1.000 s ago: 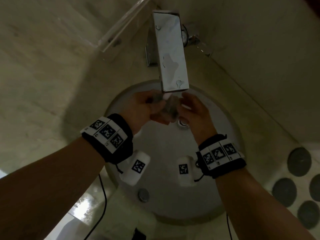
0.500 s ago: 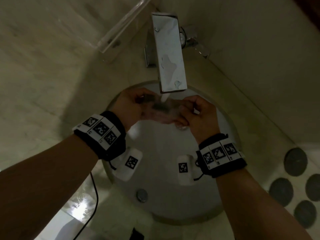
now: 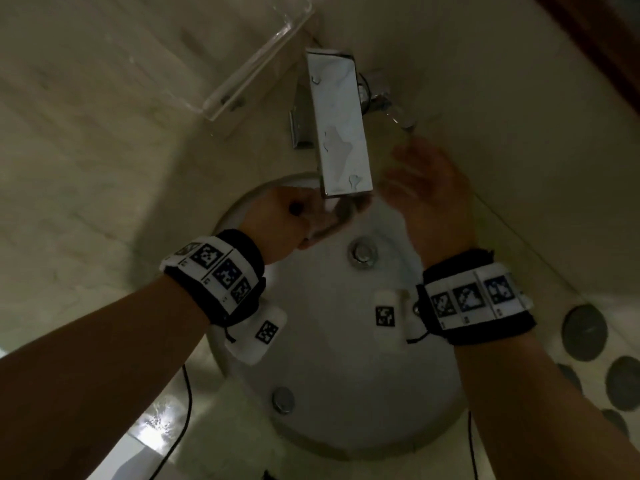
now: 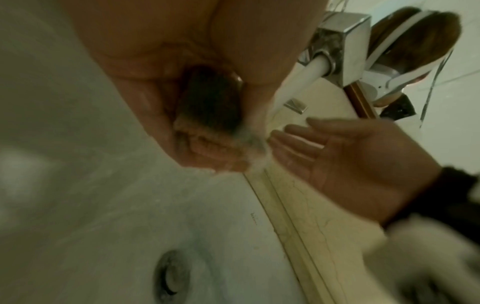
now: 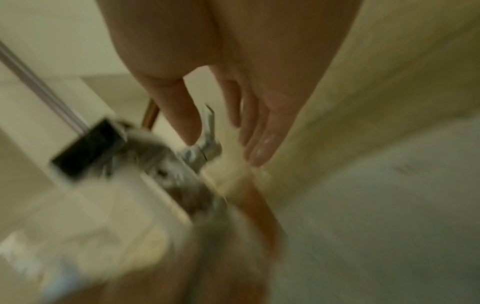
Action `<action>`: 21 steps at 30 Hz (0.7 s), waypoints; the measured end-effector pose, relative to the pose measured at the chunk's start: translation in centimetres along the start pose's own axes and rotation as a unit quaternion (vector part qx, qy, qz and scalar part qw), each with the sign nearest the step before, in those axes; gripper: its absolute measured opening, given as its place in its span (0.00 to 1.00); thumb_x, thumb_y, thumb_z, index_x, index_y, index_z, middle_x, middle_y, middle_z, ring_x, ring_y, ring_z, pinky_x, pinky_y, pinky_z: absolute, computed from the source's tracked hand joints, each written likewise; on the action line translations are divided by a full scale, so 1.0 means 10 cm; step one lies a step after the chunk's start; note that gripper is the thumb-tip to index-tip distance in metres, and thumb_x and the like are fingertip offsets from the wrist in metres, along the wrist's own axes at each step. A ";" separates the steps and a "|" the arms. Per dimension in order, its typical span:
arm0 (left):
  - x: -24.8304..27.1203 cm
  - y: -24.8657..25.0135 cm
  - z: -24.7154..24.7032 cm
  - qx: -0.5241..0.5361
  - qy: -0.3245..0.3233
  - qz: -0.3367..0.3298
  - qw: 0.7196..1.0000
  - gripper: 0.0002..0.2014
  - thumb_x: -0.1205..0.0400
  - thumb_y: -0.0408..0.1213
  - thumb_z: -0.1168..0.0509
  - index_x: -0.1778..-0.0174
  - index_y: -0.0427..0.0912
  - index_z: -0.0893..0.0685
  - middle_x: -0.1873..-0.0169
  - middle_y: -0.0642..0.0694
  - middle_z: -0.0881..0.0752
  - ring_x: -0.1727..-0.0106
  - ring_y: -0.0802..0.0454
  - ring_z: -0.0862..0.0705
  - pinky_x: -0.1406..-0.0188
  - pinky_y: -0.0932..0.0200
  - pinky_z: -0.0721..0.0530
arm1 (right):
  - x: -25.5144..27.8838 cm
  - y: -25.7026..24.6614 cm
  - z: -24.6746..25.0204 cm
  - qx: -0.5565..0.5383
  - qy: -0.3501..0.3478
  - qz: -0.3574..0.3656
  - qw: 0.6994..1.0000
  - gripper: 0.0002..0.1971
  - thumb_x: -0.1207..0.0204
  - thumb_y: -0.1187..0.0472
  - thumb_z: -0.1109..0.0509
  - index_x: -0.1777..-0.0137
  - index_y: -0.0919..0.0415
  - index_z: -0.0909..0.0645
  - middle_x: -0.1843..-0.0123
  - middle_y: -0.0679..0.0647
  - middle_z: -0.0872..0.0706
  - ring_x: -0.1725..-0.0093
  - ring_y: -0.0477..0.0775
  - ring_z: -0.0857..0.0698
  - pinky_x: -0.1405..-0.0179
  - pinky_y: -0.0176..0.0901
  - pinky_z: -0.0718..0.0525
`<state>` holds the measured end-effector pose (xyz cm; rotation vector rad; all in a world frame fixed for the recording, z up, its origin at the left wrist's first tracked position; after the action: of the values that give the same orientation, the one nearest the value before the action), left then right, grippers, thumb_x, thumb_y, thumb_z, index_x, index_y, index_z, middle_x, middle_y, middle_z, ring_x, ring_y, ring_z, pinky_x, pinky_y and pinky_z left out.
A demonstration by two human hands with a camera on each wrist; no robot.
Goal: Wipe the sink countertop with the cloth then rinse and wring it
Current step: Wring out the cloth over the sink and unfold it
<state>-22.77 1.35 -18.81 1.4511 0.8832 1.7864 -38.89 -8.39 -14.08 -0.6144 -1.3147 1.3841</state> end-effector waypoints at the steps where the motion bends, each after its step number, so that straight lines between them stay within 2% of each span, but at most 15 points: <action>1: 0.00 0.01 0.00 0.053 -0.015 0.002 0.998 0.14 0.18 0.43 0.31 0.58 0.33 0.12 0.72 0.40 0.16 0.73 0.56 0.22 0.67 0.58 0.24 | -0.06 -0.10 0.01 -0.036 0.023 0.001 0.999 0.30 0.34 0.66 0.23 0.30 0.60 0.25 0.38 0.53 0.16 0.42 0.45 0.14 0.44 0.38 0.14; 2: 0.02 0.02 0.00 0.088 -0.026 -0.003 0.996 0.17 0.19 0.46 0.30 0.56 0.32 0.12 0.68 0.34 0.14 0.70 0.44 0.20 0.64 0.51 0.20 | -0.11 -0.19 0.02 -0.051 0.038 0.013 0.998 0.28 0.33 0.68 0.24 0.31 0.63 0.24 0.41 0.53 0.14 0.44 0.43 0.13 0.46 0.36 0.15; 4: 0.04 -0.03 0.02 0.092 -0.026 0.003 0.995 0.23 0.23 0.50 0.28 0.59 0.28 0.14 0.62 0.26 0.13 0.65 0.27 0.17 0.56 0.36 0.13 | -0.15 -0.32 -0.01 -0.020 0.056 0.043 0.997 0.19 0.30 0.72 0.24 0.38 0.63 0.18 0.52 0.49 0.12 0.54 0.34 0.13 0.53 0.29 0.16; 5: 0.05 -0.06 0.03 0.083 -0.025 0.007 0.996 0.23 0.26 0.49 0.27 0.63 0.27 0.16 0.62 0.24 0.13 0.61 0.24 0.14 0.54 0.32 0.13 | -0.14 -0.35 -0.02 -0.006 0.062 0.050 0.997 0.17 0.30 0.72 0.24 0.41 0.63 0.17 0.55 0.46 0.12 0.57 0.33 0.13 0.55 0.27 0.17; 6: 0.08 -0.07 0.04 0.078 -0.025 0.007 0.997 0.21 0.28 0.46 0.26 0.67 0.28 0.18 0.65 0.24 0.14 0.60 0.25 0.13 0.55 0.32 0.14 | -0.12 -0.36 -0.04 0.006 0.064 0.053 0.997 0.16 0.30 0.72 0.24 0.42 0.63 0.15 0.56 0.46 0.12 0.57 0.33 0.13 0.55 0.27 0.17; 8: 0.10 -0.08 0.03 0.088 -0.034 0.004 0.996 0.15 0.26 0.36 0.25 0.73 0.32 0.18 0.71 0.28 0.16 0.64 0.29 0.13 0.61 0.39 0.14 | -0.05 -0.34 -0.05 0.018 0.050 0.056 0.997 0.18 0.29 0.72 0.24 0.39 0.64 0.15 0.52 0.49 0.11 0.51 0.39 0.11 0.50 0.33 0.14; 10: 0.17 -0.04 -0.01 0.116 -0.055 0.009 0.992 0.17 0.21 0.27 0.30 0.77 0.33 0.21 0.77 0.35 0.20 0.71 0.38 0.18 0.67 0.50 0.17 | 0.06 -0.30 -0.04 -0.008 0.007 0.028 1.000 0.24 0.28 0.74 0.26 0.32 0.65 0.21 0.43 0.54 0.12 0.43 0.45 0.12 0.46 0.37 0.14; 12: 0.24 0.06 -0.06 0.155 -0.098 -0.003 0.983 0.20 0.18 0.23 0.34 0.78 0.36 0.22 0.79 0.38 0.22 0.74 0.45 0.22 0.70 0.54 0.19 | 0.22 -0.23 0.01 -0.011 -0.051 0.006 0.999 0.29 0.27 0.74 0.27 0.26 0.61 0.28 0.38 0.51 0.15 0.37 0.47 0.15 0.41 0.43 0.16; 14: 0.28 0.11 -0.06 0.148 -0.109 -0.017 0.983 0.14 0.20 0.29 0.30 0.74 0.38 0.17 0.76 0.43 0.18 0.71 0.49 0.18 0.66 0.58 0.17 | 0.43 -0.09 0.04 0.121 -0.104 0.043 0.986 0.31 0.26 0.67 0.26 0.24 0.54 0.31 0.31 0.48 0.19 0.32 0.44 0.20 0.33 0.48 0.19; 15: 0.30 0.14 -0.05 0.135 -0.113 -0.029 0.984 0.09 0.22 0.33 0.28 0.68 0.35 0.15 0.71 0.44 0.15 0.66 0.50 0.16 0.61 0.57 0.17 | 0.54 0.00 0.07 0.194 -0.131 0.077 0.969 0.31 0.25 0.61 0.27 0.22 0.53 0.33 0.26 0.48 0.24 0.29 0.44 0.24 0.30 0.51 0.21; 16: 0.31 0.16 -0.03 0.119 -0.128 -0.037 0.984 0.10 0.24 0.37 0.28 0.61 0.32 0.15 0.66 0.42 0.14 0.61 0.49 0.16 0.57 0.54 0.17 | 0.65 0.08 0.10 0.226 -0.159 0.103 0.956 0.31 0.23 0.56 0.28 0.21 0.52 0.34 0.22 0.50 0.29 0.25 0.45 0.28 0.27 0.54 0.24; 17: 0.33 0.18 -0.03 0.110 -0.150 -0.045 0.982 0.13 0.25 0.39 0.29 0.56 0.30 0.15 0.63 0.40 0.15 0.59 0.47 0.16 0.55 0.52 0.18 | 0.73 0.13 0.13 0.219 -0.183 0.108 0.952 0.31 0.22 0.53 0.31 0.20 0.52 0.35 0.20 0.50 0.32 0.22 0.47 0.31 0.26 0.57 0.25; 18: 0.36 0.21 -0.04 0.107 -0.174 -0.051 0.978 0.15 0.25 0.39 0.29 0.53 0.27 0.16 0.62 0.38 0.16 0.60 0.46 0.17 0.56 0.50 0.20 | 0.81 0.15 0.17 0.177 -0.193 0.086 0.961 0.30 0.21 0.52 0.32 0.21 0.52 0.34 0.19 0.50 0.32 0.21 0.46 0.32 0.26 0.57 0.25; 20: 0.45 0.30 -0.09 0.084 -0.218 -0.063 0.970 0.20 0.22 0.39 0.28 0.50 0.22 0.21 0.65 0.37 0.18 0.64 0.46 0.19 0.61 0.49 0.22 | 0.93 0.14 0.23 0.095 -0.190 0.047 0.976 0.24 0.21 0.55 0.33 0.25 0.52 0.30 0.26 0.50 0.25 0.27 0.44 0.25 0.31 0.53 0.20; 21: 0.49 0.34 -0.12 0.069 -0.243 -0.068 0.965 0.20 0.20 0.39 0.29 0.51 0.21 0.23 0.68 0.40 0.18 0.67 0.47 0.20 0.64 0.50 0.22 | 0.99 0.11 0.25 0.091 -0.169 0.052 0.980 0.21 0.21 0.56 0.34 0.29 0.52 0.29 0.31 0.50 0.21 0.31 0.46 0.21 0.35 0.51 0.17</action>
<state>-25.05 3.45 -13.52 1.7677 0.8318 1.2062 -44.30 -0.09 -11.57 -0.3356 -1.4150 1.7291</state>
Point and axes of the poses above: each hand's wrist, its own x-axis away from the middle knuckle, its own z-axis out of the back of the hand, y = z × x, the point moved 1 cm from there along -x, towards the middle knuckle
